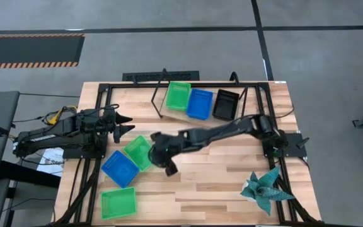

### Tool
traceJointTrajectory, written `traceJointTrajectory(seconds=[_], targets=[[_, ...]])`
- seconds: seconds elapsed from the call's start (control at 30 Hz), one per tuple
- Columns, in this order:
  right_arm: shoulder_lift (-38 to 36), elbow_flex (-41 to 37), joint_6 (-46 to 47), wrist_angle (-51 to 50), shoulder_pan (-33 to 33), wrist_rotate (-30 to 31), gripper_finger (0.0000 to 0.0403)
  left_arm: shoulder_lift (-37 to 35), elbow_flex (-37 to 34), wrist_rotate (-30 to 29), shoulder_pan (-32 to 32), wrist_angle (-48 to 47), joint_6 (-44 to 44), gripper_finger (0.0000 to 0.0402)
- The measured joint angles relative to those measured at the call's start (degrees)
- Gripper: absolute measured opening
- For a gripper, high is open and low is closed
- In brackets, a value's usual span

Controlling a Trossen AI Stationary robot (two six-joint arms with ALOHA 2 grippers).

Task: Stack baskets on shelf by color
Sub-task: Stack the top green bin on top of the green bin on the shelf

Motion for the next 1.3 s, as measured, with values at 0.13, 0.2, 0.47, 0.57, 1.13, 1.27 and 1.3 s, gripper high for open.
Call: traceJointTrajectory(seconds=[0.13,0.2,0.47,0.57,1.13,1.27,1.3], targets=[[4.23,0.04,-3.86,6.81,1.24,0.00,0.0181,0.02,0.00,0.02,0.00,-0.02,-0.20,0.0227],[6.16,-0.07,-4.11,8.41,1.11,0.03,0.0180,0.02,0.00,0.02,0.00,-0.04,-0.20,0.0227],[11.10,0.01,-3.43,11.48,-0.25,0.09,0.0181,0.02,0.00,0.02,0.00,-0.39,-0.20,0.0227],[12.52,0.02,-2.08,11.51,-0.26,0.09,0.0180,0.02,0.00,0.02,0.00,-0.39,-0.20,0.0227],[12.62,0.02,-0.04,5.33,-1.05,3.28,0.0036,0.02,-0.01,0.04,0.00,-0.39,-0.50,0.0227],[12.54,0.20,3.38,3.87,-1.39,4.07,0.0012,0.02,-0.02,0.02,0.00,-0.39,-0.55,0.0227],[12.52,0.20,4.22,4.02,-1.34,4.96,0.0013,0.02,-0.02,0.04,0.00,-0.39,-0.55,0.0227]])
